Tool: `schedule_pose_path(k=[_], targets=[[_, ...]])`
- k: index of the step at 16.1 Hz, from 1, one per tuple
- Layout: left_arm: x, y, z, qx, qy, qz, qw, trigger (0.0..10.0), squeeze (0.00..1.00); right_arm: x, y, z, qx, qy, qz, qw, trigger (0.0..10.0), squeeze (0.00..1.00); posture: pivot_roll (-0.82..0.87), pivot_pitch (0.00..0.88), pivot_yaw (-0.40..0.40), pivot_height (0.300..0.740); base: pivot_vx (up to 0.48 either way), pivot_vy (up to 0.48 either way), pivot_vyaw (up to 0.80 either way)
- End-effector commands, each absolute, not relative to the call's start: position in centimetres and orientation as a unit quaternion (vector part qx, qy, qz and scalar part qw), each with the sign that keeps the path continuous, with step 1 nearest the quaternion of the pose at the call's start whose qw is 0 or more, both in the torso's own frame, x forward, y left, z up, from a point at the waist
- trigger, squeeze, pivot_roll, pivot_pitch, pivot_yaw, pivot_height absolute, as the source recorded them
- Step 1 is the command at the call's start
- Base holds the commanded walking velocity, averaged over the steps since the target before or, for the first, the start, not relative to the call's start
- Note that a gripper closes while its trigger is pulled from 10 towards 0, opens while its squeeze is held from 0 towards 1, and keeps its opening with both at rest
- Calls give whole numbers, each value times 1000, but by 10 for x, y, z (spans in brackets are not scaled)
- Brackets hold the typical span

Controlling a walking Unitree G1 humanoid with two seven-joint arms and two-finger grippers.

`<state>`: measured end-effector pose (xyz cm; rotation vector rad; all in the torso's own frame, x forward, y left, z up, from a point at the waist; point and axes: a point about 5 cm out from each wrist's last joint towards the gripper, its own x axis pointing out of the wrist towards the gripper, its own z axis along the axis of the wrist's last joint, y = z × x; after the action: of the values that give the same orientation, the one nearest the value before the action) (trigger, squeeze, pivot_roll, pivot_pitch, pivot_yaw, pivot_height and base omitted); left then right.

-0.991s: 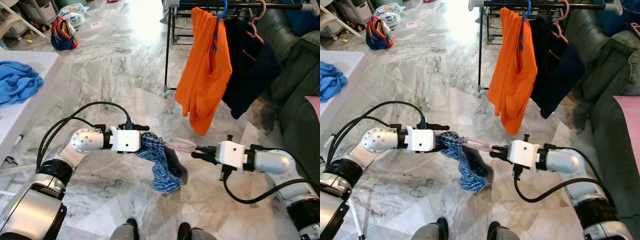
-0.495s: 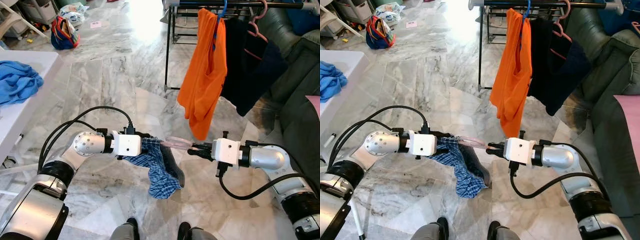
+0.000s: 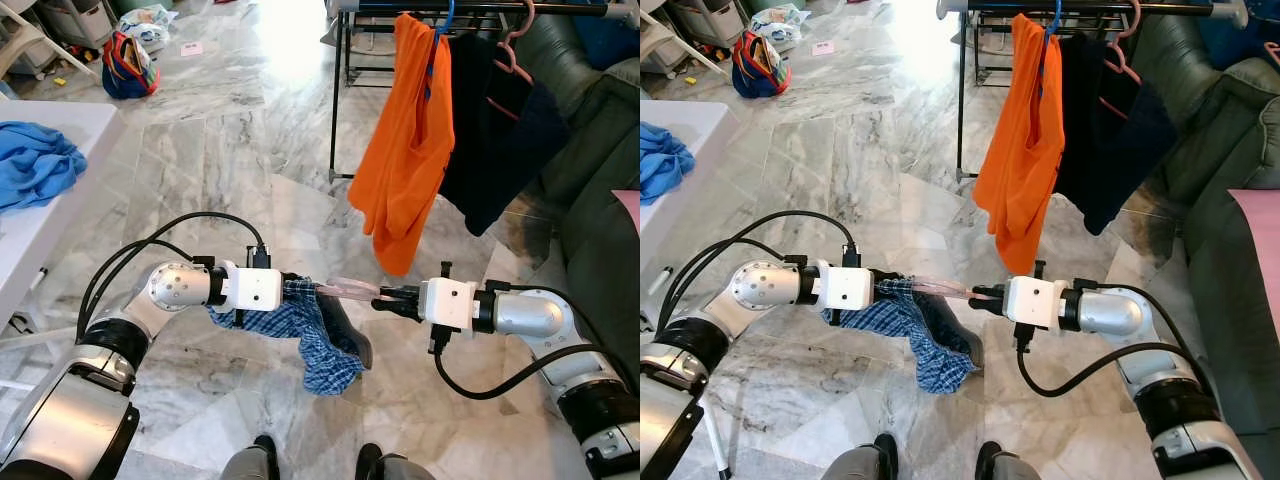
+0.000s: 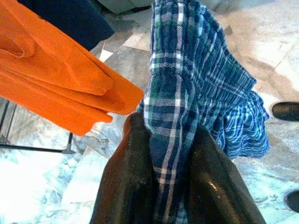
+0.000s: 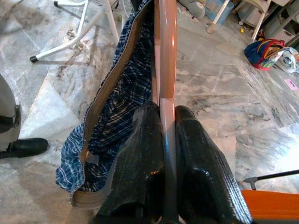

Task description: Hang hanger

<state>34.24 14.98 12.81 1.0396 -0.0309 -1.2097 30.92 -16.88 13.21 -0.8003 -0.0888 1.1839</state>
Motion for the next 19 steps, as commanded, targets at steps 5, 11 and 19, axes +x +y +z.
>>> schedule_pose_path(k=[5, 11, 19], targets=[[344, 152, 128, 464, 7, -548, 696, 0, 0, 310, -167, 134, -376, -56, 542, 749, 10000, 0, 38, 233, 54, 740, 0, 0, 0], [343, 154, 125, 457, 15, -550, 699, 0, 0, 316, -168, 133, -363, -29, 537, 761, 10000, 1000, 41, 232, 50, 740, 0, 0, 0], [340, 182, 113, 426, 59, -498, 753, 0, 0, 322, -194, 150, -404, 21, 516, 755, 10000, 1000, 48, 216, 34, 740, 0, 0, 0]])
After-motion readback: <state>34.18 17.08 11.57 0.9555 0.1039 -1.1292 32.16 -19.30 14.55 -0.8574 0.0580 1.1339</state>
